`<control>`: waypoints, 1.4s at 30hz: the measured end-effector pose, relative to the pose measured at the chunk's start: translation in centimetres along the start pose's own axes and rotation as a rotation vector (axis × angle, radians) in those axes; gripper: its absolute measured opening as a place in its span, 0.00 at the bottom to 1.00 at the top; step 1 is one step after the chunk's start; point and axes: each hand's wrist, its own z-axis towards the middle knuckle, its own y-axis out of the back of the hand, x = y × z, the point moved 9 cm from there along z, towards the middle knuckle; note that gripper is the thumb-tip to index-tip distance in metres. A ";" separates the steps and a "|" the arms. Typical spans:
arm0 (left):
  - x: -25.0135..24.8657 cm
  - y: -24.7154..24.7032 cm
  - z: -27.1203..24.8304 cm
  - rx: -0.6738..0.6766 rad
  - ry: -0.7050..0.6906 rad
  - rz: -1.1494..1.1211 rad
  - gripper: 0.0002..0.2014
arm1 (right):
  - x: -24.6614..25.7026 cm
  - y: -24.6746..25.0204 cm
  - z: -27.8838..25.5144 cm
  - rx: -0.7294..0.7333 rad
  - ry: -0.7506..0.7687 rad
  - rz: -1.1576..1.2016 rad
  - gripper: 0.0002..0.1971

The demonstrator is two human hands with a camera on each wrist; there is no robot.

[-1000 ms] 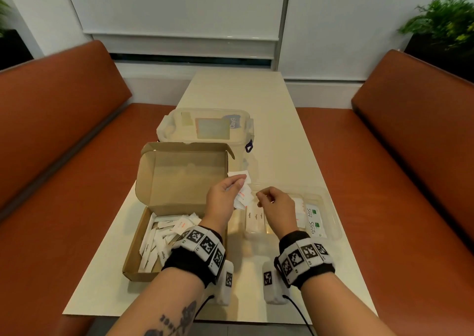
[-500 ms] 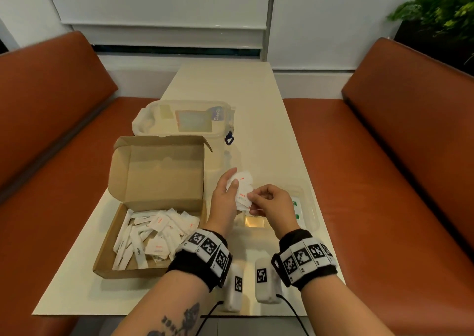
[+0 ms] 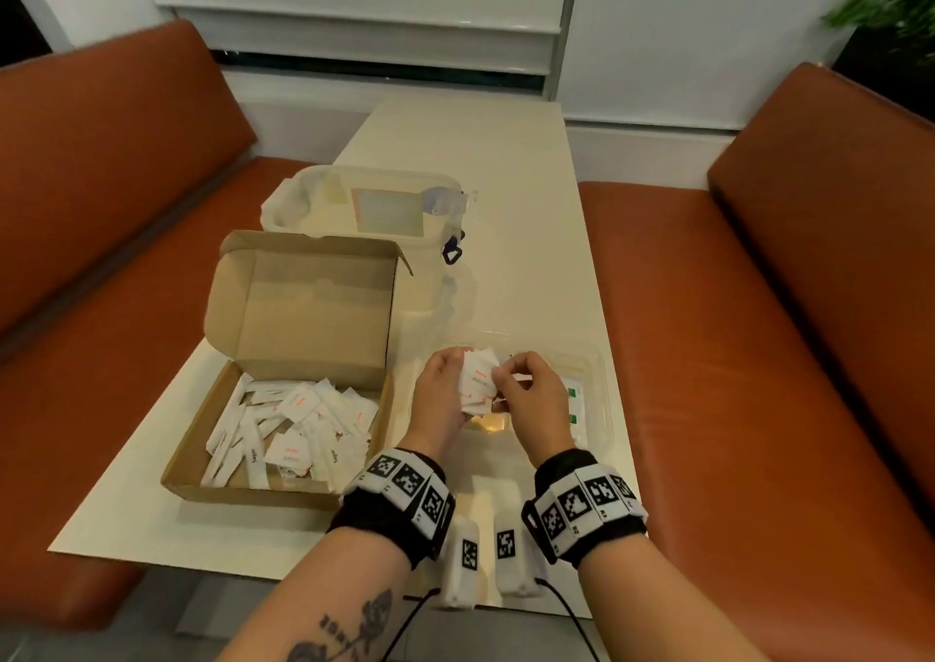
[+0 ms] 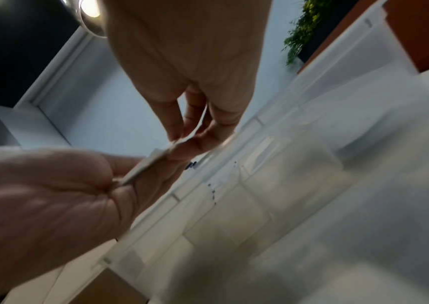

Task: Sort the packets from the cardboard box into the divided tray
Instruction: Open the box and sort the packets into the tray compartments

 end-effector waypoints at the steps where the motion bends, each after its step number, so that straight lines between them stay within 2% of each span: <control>1: 0.0 -0.2 0.0 0.015 0.003 0.011 0.07 | 0.1 0.0 0.1 -0.016 0.010 -0.010 0.09; 4: -0.4 -0.3 0.1 0.055 -0.031 0.116 0.09 | 0.1 -0.2 0.5 -0.009 -0.012 -0.001 0.08; 6: -0.6 0.0 0.3 0.070 -0.043 0.164 0.11 | -0.1 -0.6 0.7 0.048 -0.050 0.040 0.06; 9: -0.6 0.3 0.6 0.114 -0.026 0.178 0.10 | -0.6 -1.2 0.7 0.129 -0.109 0.082 0.07; 15: 0.1 -0.2 0.8 0.196 0.047 0.082 0.10 | -1.3 -0.3 1.2 0.089 -0.154 0.111 0.03; 18: 0.4 0.0 1.1 0.184 0.076 0.028 0.08 | -1.3 -0.1 1.3 0.091 -0.152 0.079 0.05; 21: 0.2 0.2 1.2 0.149 0.070 -0.011 0.08 | -0.7 2.0 1.9 0.005 -0.130 0.018 0.07; 23: -0.2 0.6 1.5 0.118 0.047 -0.020 0.08 | 0.0 4.3 2.4 -0.069 -0.089 -0.083 0.07; 25: -0.6 1.0 1.7 0.084 0.024 -0.036 0.08 | 1.0 6.1 2.6 -0.105 -0.020 -0.311 0.05; 27: -0.9 1.3 1.9 0.053 0.008 -0.054 0.08 | 1.2 6.4 2.7 -0.078 -0.003 -0.527 0.02; 30: -1.0 1.6 1.9 0.013 0.009 -0.042 0.10 | -0.1 4.9 2.5 0.034 -0.038 -0.779 0.07; 37: -0.1 1.3 1.5 0.045 0.060 0.047 0.09 | -1.8 3.8 2.1 -0.003 -0.057 -0.894 0.05; 42: 0.0 1.2 1.4 0.076 0.095 -0.003 0.08 | -1.6 3.5 2.0 -0.018 0.000 -0.923 0.04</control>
